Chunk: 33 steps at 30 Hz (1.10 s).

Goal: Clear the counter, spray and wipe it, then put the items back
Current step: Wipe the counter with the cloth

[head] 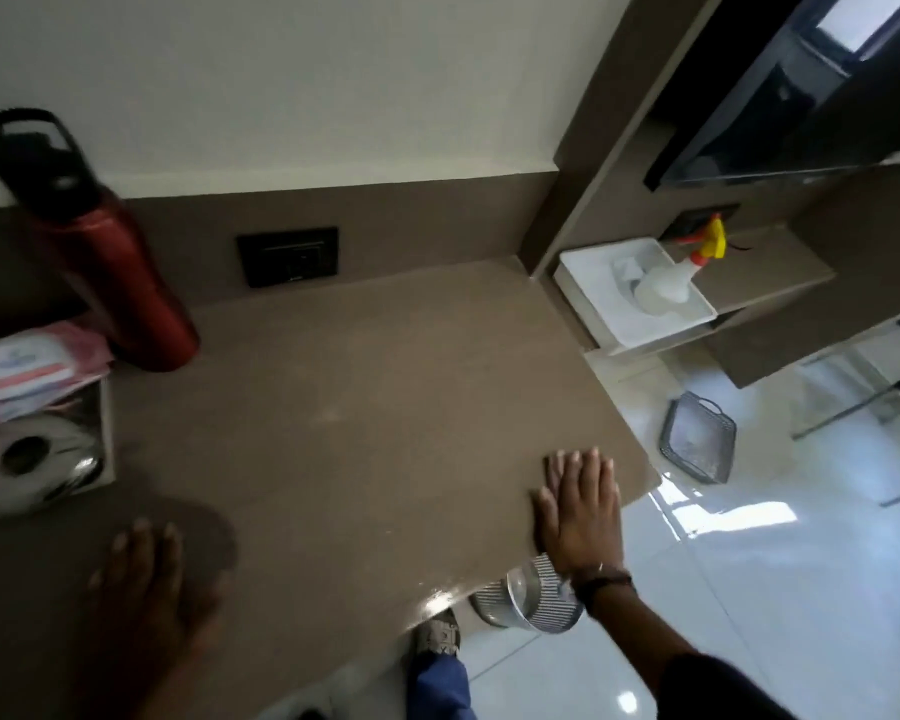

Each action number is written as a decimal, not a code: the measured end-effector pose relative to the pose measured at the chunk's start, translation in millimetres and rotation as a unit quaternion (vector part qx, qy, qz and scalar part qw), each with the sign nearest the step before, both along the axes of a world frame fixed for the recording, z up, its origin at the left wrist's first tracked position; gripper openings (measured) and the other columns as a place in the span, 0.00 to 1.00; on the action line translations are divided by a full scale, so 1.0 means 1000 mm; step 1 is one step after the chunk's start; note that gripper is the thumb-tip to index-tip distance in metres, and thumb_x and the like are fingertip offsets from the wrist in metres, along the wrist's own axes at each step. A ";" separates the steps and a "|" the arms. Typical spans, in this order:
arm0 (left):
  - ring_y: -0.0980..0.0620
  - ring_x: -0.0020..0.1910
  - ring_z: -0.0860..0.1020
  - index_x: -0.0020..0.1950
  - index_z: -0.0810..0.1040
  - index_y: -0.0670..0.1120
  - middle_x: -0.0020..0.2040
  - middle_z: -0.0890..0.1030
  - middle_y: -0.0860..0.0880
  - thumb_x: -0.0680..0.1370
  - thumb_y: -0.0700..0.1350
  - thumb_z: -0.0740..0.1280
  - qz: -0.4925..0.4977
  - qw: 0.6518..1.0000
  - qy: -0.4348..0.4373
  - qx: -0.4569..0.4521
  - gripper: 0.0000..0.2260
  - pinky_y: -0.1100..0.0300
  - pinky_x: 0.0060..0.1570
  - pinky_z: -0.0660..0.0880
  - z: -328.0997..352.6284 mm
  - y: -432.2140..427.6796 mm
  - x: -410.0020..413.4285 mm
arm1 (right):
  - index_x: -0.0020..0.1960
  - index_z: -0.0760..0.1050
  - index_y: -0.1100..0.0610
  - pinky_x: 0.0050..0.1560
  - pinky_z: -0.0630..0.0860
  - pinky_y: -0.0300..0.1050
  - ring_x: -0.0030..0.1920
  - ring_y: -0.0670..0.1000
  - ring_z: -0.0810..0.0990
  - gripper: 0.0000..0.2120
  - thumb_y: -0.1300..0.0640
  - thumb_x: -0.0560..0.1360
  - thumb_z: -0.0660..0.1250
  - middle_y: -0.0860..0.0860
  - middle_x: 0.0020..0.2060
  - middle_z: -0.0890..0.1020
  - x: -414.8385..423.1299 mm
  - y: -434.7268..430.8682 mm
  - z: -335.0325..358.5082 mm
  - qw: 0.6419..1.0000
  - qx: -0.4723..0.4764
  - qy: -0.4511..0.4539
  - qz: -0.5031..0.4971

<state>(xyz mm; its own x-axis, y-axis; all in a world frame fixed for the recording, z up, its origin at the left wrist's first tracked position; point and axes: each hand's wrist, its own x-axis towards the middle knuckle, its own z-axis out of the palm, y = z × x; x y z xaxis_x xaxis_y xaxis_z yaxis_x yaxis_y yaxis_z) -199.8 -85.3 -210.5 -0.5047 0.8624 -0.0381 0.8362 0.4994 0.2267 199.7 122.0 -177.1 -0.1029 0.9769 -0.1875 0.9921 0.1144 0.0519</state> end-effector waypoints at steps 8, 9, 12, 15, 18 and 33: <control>0.37 0.72 0.68 0.67 0.73 0.37 0.71 0.71 0.37 0.80 0.60 0.39 0.109 0.967 -0.195 0.119 0.36 0.42 0.72 0.61 0.040 -0.001 0.002 | 0.77 0.56 0.52 0.73 0.59 0.64 0.78 0.64 0.48 0.37 0.31 0.76 0.50 0.59 0.78 0.55 -0.194 -0.139 -0.009 0.928 -0.052 0.104 0.354; 0.40 0.74 0.66 0.68 0.72 0.39 0.72 0.70 0.41 0.81 0.56 0.43 0.136 0.944 -0.258 0.152 0.29 0.43 0.75 0.58 0.040 -0.002 0.000 | 0.77 0.57 0.52 0.73 0.60 0.65 0.78 0.65 0.50 0.38 0.30 0.75 0.51 0.60 0.78 0.56 -0.210 -0.153 -0.009 0.903 -0.060 0.113 0.409; 0.49 0.76 0.61 0.72 0.67 0.46 0.73 0.66 0.53 0.81 0.54 0.47 0.189 0.867 -0.417 0.198 0.24 0.47 0.78 0.53 0.048 -0.007 -0.004 | 0.74 0.64 0.54 0.73 0.63 0.63 0.76 0.64 0.60 0.39 0.28 0.74 0.48 0.59 0.74 0.67 -0.245 -0.193 -0.008 0.832 -0.059 0.079 0.546; 0.51 0.76 0.62 0.73 0.67 0.48 0.75 0.66 0.52 0.78 0.59 0.47 0.213 0.838 -0.469 0.181 0.28 0.49 0.78 0.54 0.063 -0.008 -0.003 | 0.67 0.74 0.50 0.64 0.76 0.52 0.71 0.58 0.69 0.24 0.39 0.79 0.54 0.54 0.67 0.77 -0.256 -0.202 -0.003 0.810 -0.065 0.077 0.578; 0.45 0.76 0.61 0.74 0.65 0.43 0.76 0.64 0.44 0.83 0.50 0.48 0.193 0.873 -0.426 0.141 0.21 0.47 0.77 0.54 0.068 -0.009 -0.009 | 0.73 0.66 0.50 0.68 0.70 0.59 0.75 0.61 0.64 0.22 0.52 0.80 0.55 0.56 0.73 0.69 -0.217 -0.171 0.000 0.794 -0.064 0.054 0.602; 0.52 0.50 0.84 0.61 0.78 0.44 0.53 0.85 0.49 0.72 0.60 0.69 0.017 0.727 -0.679 -0.104 0.25 0.58 0.48 0.80 0.101 0.179 0.211 | 0.62 0.74 0.68 0.56 0.78 0.50 0.59 0.67 0.79 0.23 0.78 0.68 0.60 0.64 0.56 0.81 0.031 0.036 0.104 0.629 -0.300 0.662 -0.277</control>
